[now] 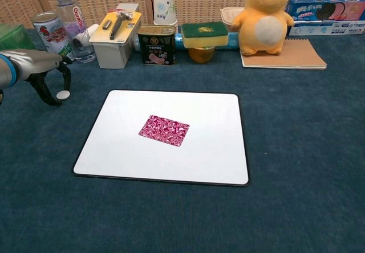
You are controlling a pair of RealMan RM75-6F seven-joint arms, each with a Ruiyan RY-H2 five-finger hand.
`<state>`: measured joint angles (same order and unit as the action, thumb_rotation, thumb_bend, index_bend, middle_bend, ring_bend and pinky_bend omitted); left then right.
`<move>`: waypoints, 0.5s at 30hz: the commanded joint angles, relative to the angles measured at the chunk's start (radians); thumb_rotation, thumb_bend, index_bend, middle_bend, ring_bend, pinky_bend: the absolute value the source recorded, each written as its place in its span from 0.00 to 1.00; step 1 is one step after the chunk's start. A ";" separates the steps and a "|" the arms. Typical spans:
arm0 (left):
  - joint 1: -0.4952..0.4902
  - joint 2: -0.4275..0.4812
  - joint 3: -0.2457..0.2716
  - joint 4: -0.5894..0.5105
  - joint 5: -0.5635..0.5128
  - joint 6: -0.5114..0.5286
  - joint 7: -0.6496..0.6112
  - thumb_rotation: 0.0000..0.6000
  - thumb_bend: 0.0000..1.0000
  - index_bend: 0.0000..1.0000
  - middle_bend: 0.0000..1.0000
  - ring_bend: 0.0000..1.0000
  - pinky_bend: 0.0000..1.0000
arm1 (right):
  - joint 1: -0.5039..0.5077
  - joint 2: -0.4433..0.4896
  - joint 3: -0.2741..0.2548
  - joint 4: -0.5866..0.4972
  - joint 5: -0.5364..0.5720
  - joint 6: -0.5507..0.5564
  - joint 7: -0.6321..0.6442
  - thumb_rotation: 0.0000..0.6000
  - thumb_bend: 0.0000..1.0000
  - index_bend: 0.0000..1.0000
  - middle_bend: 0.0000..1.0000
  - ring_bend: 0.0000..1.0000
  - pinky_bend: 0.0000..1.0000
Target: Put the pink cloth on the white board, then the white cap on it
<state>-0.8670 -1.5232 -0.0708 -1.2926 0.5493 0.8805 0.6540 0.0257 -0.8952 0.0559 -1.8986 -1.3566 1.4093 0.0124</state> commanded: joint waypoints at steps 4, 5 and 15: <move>0.003 -0.005 -0.003 0.006 0.005 0.006 0.002 1.00 0.24 0.45 0.00 0.00 0.10 | 0.001 0.000 -0.001 0.001 -0.001 -0.002 0.001 1.00 0.11 0.02 0.00 0.00 0.00; 0.004 -0.006 -0.005 0.005 0.005 0.008 0.002 1.00 0.24 0.46 0.00 0.00 0.10 | 0.000 0.000 0.000 0.001 -0.001 -0.001 0.001 1.00 0.11 0.02 0.00 0.00 0.00; 0.005 -0.003 -0.009 -0.012 0.014 0.019 0.017 1.00 0.24 0.47 0.00 0.00 0.10 | -0.001 0.001 0.000 -0.001 -0.001 0.001 0.002 1.00 0.11 0.03 0.00 0.00 0.00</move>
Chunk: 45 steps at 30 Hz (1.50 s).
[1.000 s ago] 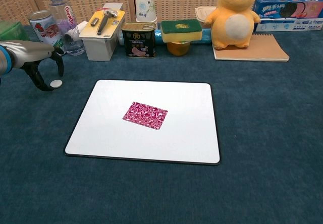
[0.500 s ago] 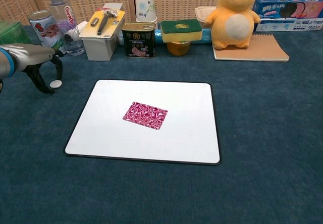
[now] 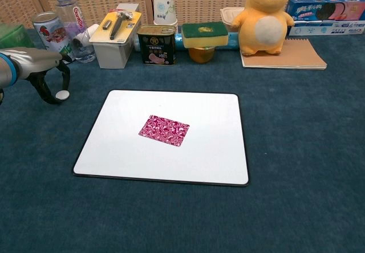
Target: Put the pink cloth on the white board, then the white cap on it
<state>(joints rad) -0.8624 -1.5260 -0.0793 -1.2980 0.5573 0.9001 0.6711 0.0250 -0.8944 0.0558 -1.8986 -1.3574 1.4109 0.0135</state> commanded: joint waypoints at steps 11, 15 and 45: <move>-0.008 0.050 0.001 -0.229 0.160 0.077 0.019 1.00 0.24 0.47 0.00 0.00 0.10 | 0.000 0.003 -0.001 -0.002 -0.002 -0.002 0.006 1.00 0.11 0.02 0.00 0.00 0.00; -0.018 0.048 0.008 -0.314 0.205 0.106 0.053 1.00 0.24 0.47 0.00 0.00 0.10 | -0.001 0.005 -0.002 -0.004 -0.005 0.000 0.009 1.00 0.11 0.02 0.00 0.00 0.00; -0.157 -0.194 -0.031 -0.338 0.073 0.182 0.293 1.00 0.21 0.47 0.00 0.00 0.10 | 0.002 0.027 0.000 0.004 -0.006 -0.014 0.059 1.00 0.11 0.02 0.00 0.00 0.00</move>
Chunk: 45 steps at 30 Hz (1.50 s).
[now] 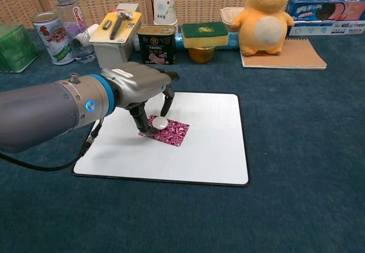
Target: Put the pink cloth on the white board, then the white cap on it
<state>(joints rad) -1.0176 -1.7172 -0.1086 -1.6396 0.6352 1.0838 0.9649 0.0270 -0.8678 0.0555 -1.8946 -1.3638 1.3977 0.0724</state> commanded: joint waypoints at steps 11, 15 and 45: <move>0.000 0.013 -0.010 -0.010 -0.002 -0.004 -0.039 1.00 0.18 0.08 0.00 0.00 0.10 | 0.001 0.000 0.001 0.001 0.003 -0.001 -0.001 1.00 0.11 0.02 0.00 0.00 0.00; 0.026 0.076 -0.003 -0.079 0.070 0.033 -0.074 1.00 0.18 0.02 0.00 0.00 0.10 | 0.002 -0.001 0.001 0.002 0.006 -0.003 -0.002 1.00 0.11 0.02 0.00 0.00 0.00; 0.728 0.544 0.327 -0.077 0.720 0.627 -0.694 1.00 0.06 0.00 0.00 0.00 0.10 | -0.002 -0.142 0.035 0.092 -0.012 0.138 -0.274 1.00 0.11 0.09 0.00 0.00 0.00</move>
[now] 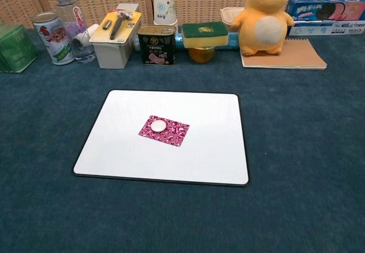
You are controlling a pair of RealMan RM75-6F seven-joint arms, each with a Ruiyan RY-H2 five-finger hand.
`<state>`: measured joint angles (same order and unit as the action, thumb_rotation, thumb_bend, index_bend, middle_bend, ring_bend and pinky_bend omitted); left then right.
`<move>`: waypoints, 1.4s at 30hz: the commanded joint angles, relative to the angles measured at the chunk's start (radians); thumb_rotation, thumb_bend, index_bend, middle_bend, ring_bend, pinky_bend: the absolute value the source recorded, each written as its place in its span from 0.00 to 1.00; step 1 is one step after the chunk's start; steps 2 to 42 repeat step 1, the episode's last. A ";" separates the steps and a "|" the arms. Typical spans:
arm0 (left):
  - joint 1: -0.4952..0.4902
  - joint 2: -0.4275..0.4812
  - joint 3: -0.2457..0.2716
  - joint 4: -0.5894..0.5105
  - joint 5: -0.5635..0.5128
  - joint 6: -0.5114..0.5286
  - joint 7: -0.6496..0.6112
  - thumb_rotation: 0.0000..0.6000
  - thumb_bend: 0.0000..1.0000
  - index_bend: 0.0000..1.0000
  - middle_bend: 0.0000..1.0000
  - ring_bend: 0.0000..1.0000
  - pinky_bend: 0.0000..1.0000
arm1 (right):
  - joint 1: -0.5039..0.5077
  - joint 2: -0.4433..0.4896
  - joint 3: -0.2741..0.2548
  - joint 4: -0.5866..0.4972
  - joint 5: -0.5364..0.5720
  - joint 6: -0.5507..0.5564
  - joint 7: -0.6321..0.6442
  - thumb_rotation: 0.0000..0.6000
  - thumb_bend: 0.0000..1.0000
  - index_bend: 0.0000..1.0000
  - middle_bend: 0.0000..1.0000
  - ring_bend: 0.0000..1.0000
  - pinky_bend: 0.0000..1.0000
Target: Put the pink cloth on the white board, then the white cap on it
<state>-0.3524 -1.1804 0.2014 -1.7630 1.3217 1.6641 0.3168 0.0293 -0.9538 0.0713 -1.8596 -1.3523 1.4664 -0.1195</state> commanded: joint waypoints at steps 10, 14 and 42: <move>0.080 0.005 0.015 0.057 0.046 0.055 -0.060 1.00 0.06 0.00 0.00 0.00 0.10 | -0.005 -0.073 0.023 0.075 -0.031 0.088 -0.112 1.00 0.11 0.09 0.00 0.00 0.00; 0.080 0.005 0.015 0.057 0.046 0.055 -0.060 1.00 0.06 0.00 0.00 0.00 0.10 | -0.005 -0.073 0.023 0.075 -0.031 0.088 -0.112 1.00 0.11 0.09 0.00 0.00 0.00; 0.080 0.005 0.015 0.057 0.046 0.055 -0.060 1.00 0.06 0.00 0.00 0.00 0.10 | -0.005 -0.073 0.023 0.075 -0.031 0.088 -0.112 1.00 0.11 0.09 0.00 0.00 0.00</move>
